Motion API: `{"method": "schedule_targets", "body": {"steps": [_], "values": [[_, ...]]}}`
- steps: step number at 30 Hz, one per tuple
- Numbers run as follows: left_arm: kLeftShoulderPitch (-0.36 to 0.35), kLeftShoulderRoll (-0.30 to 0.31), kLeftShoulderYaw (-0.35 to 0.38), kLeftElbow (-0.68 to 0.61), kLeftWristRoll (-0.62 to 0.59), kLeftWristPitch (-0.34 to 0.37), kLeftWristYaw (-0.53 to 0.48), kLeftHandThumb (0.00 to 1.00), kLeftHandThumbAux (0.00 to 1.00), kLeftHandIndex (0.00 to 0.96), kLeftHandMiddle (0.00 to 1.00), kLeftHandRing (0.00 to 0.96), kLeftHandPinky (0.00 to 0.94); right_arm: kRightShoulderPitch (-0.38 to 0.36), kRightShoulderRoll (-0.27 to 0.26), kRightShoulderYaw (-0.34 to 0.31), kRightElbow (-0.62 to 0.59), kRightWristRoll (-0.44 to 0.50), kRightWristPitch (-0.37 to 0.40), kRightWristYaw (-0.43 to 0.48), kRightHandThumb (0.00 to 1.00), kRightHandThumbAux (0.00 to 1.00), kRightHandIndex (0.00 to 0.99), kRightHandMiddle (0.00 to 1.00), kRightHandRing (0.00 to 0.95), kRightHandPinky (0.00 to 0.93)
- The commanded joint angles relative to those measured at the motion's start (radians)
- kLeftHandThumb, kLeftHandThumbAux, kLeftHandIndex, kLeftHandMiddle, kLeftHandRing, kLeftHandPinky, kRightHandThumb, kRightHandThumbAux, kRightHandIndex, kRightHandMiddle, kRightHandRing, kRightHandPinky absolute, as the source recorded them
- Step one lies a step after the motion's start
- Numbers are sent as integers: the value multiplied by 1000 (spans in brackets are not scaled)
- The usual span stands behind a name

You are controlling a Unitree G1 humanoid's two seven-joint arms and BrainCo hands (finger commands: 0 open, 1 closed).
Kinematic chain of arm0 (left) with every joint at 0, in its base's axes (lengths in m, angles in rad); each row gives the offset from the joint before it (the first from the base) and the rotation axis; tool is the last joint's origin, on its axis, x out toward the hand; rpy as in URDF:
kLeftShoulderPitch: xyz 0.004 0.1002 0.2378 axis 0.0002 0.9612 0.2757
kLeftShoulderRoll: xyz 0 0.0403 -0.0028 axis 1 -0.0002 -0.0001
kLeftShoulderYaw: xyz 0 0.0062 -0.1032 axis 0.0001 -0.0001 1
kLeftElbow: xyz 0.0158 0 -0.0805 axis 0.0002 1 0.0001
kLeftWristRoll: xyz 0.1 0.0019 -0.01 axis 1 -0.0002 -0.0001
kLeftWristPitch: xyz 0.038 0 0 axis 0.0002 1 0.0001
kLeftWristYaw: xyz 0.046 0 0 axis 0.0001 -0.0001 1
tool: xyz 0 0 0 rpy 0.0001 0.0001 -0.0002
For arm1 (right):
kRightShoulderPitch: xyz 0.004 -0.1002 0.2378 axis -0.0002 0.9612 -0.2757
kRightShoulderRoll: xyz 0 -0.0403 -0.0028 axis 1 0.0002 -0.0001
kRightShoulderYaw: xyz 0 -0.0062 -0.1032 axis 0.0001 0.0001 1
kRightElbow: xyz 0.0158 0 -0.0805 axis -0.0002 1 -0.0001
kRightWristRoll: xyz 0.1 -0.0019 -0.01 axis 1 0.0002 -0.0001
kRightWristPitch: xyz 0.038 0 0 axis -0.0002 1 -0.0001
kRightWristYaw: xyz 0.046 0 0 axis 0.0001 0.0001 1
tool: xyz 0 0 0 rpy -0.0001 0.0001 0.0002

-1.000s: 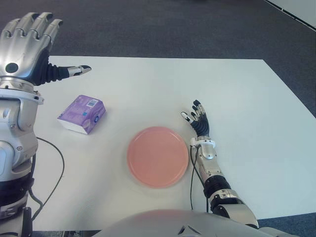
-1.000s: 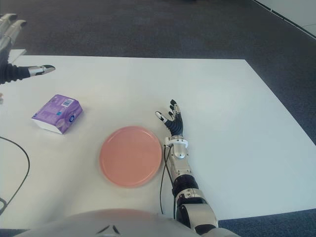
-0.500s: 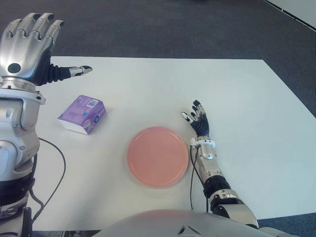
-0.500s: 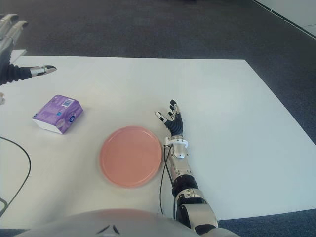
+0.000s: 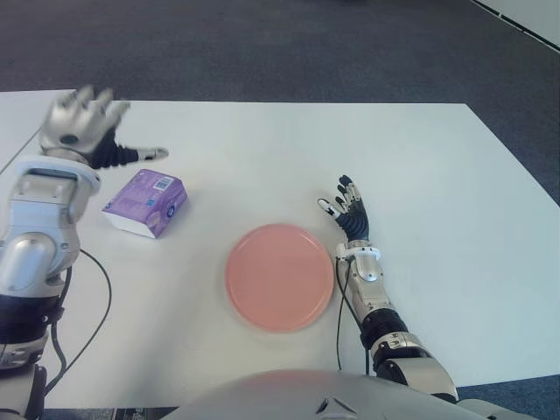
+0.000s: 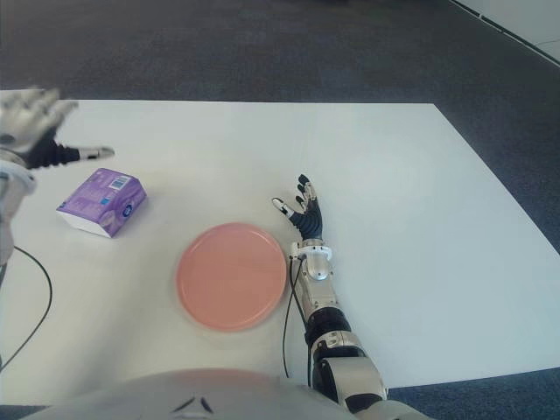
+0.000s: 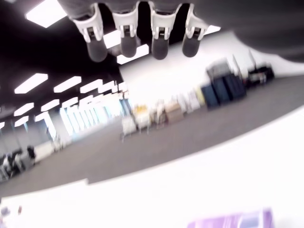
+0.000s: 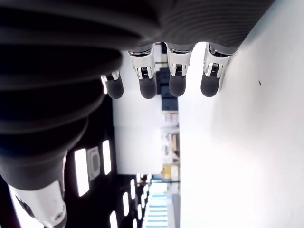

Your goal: Put the tissue paper into the plate.

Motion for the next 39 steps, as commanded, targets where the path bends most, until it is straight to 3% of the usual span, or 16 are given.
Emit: {"method": "schedule_targets", "body": {"steps": [1,7,15,26,39], "values": [[33,-36,-140,155,76,20,-45,192,43,0,0,0,0,74,-2,-6,154,5,40,18,0,701,0,0,0,0],[68,-71,-237,169,148,79,-74,164,32,0,0,0,0,62,-2,-16,183,12,17,27,0,698,0,0,0,0],[46,-94,-321,241,206,128,-88,123,23,0,0,0,0,54,-5,-27,212,18,-9,42,0,714,0,0,0,0],[81,-97,-354,196,224,183,-118,57,49,0,0,0,0,55,-13,-28,223,18,-28,55,0,716,0,0,0,0],[106,-117,-367,148,229,220,-153,57,62,0,0,0,0,59,-15,-29,221,17,-36,58,0,735,0,0,0,0]]}}
